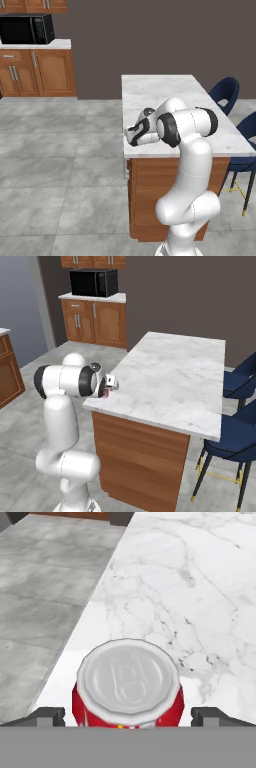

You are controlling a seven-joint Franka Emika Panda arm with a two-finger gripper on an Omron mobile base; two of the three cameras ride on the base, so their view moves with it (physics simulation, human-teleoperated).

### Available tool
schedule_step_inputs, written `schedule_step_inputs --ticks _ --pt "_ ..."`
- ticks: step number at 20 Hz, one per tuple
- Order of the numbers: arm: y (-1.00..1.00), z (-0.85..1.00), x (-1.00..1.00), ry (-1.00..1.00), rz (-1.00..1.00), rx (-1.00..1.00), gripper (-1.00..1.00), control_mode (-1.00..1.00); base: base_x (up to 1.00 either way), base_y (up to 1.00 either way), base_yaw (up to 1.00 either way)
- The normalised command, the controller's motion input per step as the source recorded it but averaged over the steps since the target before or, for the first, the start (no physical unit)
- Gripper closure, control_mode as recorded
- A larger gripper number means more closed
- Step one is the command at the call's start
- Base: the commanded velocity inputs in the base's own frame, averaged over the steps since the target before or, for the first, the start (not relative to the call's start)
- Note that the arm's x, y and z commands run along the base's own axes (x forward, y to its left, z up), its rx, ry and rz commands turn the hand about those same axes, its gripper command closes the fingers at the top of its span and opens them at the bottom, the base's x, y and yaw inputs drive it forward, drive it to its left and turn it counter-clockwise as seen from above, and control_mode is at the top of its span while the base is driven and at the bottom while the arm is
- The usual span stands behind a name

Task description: Pick the water bottle, can from the counter and place them in the open cabinet.

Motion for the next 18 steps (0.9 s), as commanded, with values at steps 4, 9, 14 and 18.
schedule_step_inputs --ticks 4,9,14,18 --pt "0.04 -0.16 0.18 0.05 0.00 0.00 -1.00 -1.00 0.00 0.00 0.00" --pt "0.05 -0.27 0.02 0.15 0.00 0.00 1.00 -1.00 0.00 0.00 0.00" --pt "0.00 -0.11 -0.05 0.12 0.00 0.00 1.00 -1.00 0.00 0.00 0.00" --pt "0.00 0.00 -0.19 -0.02 -0.01 0.00 1.00 -1.00 0.00 0.00 0.00"
